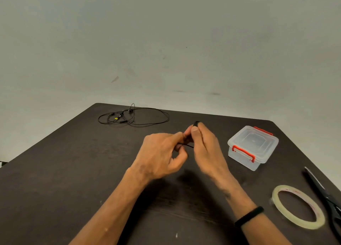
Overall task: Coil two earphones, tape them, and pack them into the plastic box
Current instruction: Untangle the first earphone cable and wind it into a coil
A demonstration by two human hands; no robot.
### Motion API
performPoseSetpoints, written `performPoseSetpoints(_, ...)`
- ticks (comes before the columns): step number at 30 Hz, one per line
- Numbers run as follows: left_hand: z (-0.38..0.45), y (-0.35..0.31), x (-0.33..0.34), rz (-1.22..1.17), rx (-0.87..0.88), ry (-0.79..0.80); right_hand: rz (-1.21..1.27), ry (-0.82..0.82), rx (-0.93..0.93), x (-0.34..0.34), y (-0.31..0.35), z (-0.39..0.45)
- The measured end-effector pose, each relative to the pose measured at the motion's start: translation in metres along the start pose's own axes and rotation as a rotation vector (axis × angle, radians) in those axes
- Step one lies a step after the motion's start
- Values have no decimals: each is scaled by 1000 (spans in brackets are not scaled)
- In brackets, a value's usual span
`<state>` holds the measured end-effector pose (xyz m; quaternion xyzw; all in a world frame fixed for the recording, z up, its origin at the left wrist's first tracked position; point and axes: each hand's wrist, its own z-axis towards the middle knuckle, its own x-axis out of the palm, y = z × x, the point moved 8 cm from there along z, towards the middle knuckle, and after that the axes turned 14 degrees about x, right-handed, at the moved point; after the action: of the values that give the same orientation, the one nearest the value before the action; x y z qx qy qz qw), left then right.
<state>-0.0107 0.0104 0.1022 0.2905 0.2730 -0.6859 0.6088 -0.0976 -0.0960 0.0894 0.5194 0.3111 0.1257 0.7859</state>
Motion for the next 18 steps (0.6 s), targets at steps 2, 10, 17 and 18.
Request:
performPoseSetpoints(2,-1,9,-11,7,-45,-64,-116,14,-21,5,-4,-2)
performPoseSetpoints(10,-11,40,-29,-37,-258,-321,134,567,344,51,-16,-15)
performPoseSetpoints(17,-15,49,-40,-14,-321,-399,541,1085,537,66,-5,-45)
performPoseSetpoints(18,-15,50,-38,-20,-324,-398,602,1145,543,66,-1,-48)
